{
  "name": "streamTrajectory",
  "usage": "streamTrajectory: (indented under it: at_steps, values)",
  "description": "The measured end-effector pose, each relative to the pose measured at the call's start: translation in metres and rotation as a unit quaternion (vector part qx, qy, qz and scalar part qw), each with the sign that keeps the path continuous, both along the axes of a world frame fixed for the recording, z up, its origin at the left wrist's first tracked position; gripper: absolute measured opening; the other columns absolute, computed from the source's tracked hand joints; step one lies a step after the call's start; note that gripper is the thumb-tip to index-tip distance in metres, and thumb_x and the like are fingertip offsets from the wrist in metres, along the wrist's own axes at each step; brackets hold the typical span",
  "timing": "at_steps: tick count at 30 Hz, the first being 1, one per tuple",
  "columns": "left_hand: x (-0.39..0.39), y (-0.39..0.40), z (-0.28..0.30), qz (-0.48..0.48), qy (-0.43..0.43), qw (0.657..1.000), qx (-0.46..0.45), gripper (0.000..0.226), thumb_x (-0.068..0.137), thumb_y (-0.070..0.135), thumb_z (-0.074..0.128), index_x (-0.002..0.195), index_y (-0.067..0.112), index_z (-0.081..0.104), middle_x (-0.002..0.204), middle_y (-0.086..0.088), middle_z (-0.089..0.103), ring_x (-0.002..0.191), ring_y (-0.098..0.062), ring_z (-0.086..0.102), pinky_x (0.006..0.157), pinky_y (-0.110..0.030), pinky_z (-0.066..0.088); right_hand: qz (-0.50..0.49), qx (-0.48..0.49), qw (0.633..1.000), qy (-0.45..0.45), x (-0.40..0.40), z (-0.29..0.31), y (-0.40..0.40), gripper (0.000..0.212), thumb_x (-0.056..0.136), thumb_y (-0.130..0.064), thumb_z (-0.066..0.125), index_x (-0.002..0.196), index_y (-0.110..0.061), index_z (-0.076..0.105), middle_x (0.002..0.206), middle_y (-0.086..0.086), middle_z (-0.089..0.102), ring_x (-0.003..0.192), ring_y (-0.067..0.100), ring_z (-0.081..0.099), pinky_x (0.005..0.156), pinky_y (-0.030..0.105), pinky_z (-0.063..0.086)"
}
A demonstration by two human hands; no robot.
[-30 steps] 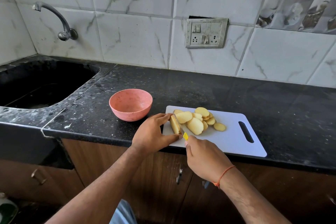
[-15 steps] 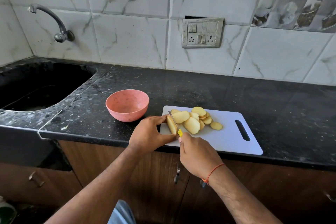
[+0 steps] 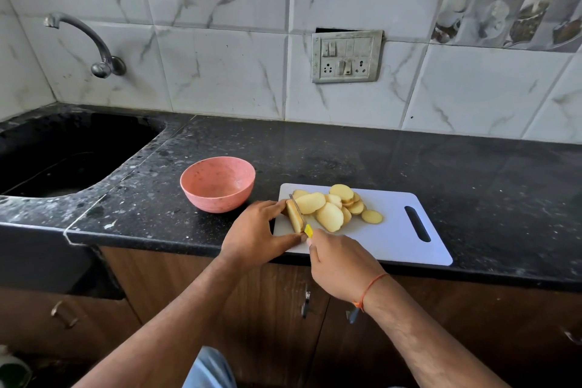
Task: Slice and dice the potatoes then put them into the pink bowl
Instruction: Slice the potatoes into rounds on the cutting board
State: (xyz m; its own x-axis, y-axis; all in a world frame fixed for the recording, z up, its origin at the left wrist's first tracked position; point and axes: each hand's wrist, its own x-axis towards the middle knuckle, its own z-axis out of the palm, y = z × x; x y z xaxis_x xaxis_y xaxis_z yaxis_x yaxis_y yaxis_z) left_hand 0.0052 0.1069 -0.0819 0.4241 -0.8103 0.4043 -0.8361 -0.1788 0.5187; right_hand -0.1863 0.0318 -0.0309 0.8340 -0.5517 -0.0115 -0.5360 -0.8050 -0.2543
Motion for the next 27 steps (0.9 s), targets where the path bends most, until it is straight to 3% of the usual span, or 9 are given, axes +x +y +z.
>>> streamTrajectory:
  at_steps: [5,10,15,21,25,27]
  values:
    - [-0.001,0.001,0.004,0.004,0.018,1.0,0.008,0.093,0.073,0.076,0.076,0.146,0.021,0.063,0.131,0.01,0.07,0.121,-0.008,0.061,0.102,-0.032,0.053,0.0,0.022,1.0,0.006,0.002,0.002,-0.002,0.023,0.112,-0.036,0.033,0.107,-0.022,0.05,0.084,-0.002,0.055,0.074,0.012,0.053,0.058,0.031,0.038]
    - [-0.006,0.002,0.005,0.004,0.014,1.0,-0.015,0.076,0.077,0.062,0.086,0.138,0.02,0.069,0.122,0.005,0.073,0.113,-0.012,0.063,0.095,-0.033,0.054,-0.006,0.033,0.999,0.027,-0.009,0.002,-0.001,0.02,0.11,-0.034,0.034,0.099,-0.023,0.045,0.082,-0.001,0.054,0.074,0.014,0.052,0.054,0.03,0.032]
    - [-0.004,0.003,0.006,0.001,0.014,1.0,-0.005,0.088,0.073,0.076,0.074,0.14,0.019,0.067,0.124,0.007,0.072,0.115,-0.011,0.063,0.096,-0.032,0.053,-0.003,0.031,0.999,0.019,0.008,0.011,-0.001,0.018,0.11,-0.033,0.036,0.104,-0.022,0.049,0.081,-0.003,0.051,0.076,0.014,0.053,0.057,0.031,0.035]
    - [-0.004,0.002,0.005,0.001,0.023,1.0,-0.011,0.076,0.076,0.06,0.087,0.139,0.023,0.068,0.123,0.008,0.072,0.116,-0.009,0.062,0.096,-0.031,0.053,-0.015,0.034,0.999,0.038,-0.008,0.004,0.003,0.018,0.111,-0.034,0.034,0.103,-0.023,0.046,0.084,-0.001,0.055,0.076,0.013,0.054,0.057,0.03,0.037]
    - [0.001,0.002,0.002,-0.009,0.031,0.999,0.01,0.088,0.075,0.066,0.085,0.149,0.025,0.06,0.132,0.011,0.068,0.124,-0.008,0.06,0.105,-0.032,0.051,-0.017,0.027,0.999,0.042,-0.006,0.006,0.002,0.018,0.109,-0.032,0.037,0.107,-0.021,0.05,0.087,-0.001,0.056,0.08,0.015,0.055,0.059,0.029,0.038]
    - [0.004,0.003,-0.001,-0.02,0.047,0.999,0.019,0.1,0.075,0.071,0.082,0.157,0.025,0.049,0.147,0.013,0.06,0.135,-0.006,0.053,0.115,-0.033,0.046,-0.026,0.023,0.999,0.041,-0.008,0.006,0.0,0.02,0.109,-0.033,0.036,0.109,-0.021,0.052,0.088,0.0,0.057,0.083,0.017,0.057,0.062,0.031,0.041]
